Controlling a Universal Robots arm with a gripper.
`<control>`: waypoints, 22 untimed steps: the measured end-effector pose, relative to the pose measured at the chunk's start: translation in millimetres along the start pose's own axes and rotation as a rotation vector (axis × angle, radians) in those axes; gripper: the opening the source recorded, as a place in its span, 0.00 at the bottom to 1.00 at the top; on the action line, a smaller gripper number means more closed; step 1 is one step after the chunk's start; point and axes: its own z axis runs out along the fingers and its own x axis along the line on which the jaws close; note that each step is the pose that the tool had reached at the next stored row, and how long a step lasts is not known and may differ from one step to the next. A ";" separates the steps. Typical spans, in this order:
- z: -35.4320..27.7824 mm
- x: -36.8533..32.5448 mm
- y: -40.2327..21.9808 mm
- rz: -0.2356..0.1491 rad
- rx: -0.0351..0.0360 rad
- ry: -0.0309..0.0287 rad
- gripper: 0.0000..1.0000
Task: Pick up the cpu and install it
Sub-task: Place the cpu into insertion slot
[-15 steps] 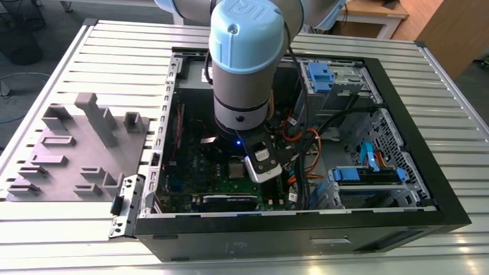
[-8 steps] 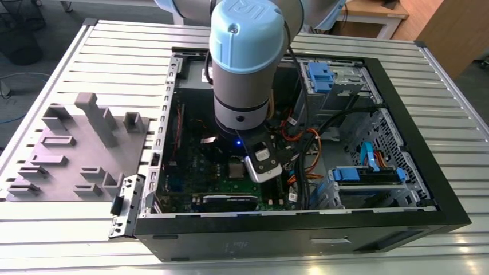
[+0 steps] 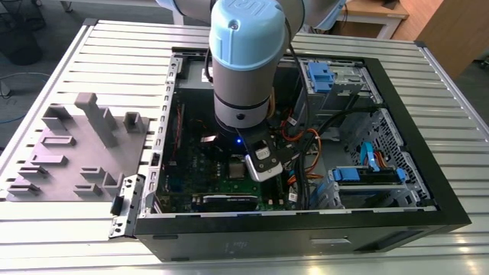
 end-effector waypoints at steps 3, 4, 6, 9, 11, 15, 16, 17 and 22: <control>1.2 0.1 0.0 0.000 0.0002 0.0000 0.44; 1.7 0.1 0.0 0.000 0.0003 0.0000 0.44; 2.1 0.3 -0.1 0.000 0.0003 -0.0004 0.44; 3.0 1.6 -0.1 0.000 -0.0005 -0.0021 0.44; 3.0 3.3 -0.2 0.000 -0.0006 -0.0038 0.44; 3.1 6.0 -0.4 0.000 -0.0010 -0.0070 0.44; 3.1 6.0 -0.4 0.000 -0.0010 -0.0070 0.44; 3.1 6.1 -0.5 0.000 -0.0010 -0.0071 0.44; 3.5 6.1 -0.5 0.024 -0.0001 -0.0072 0.44</control>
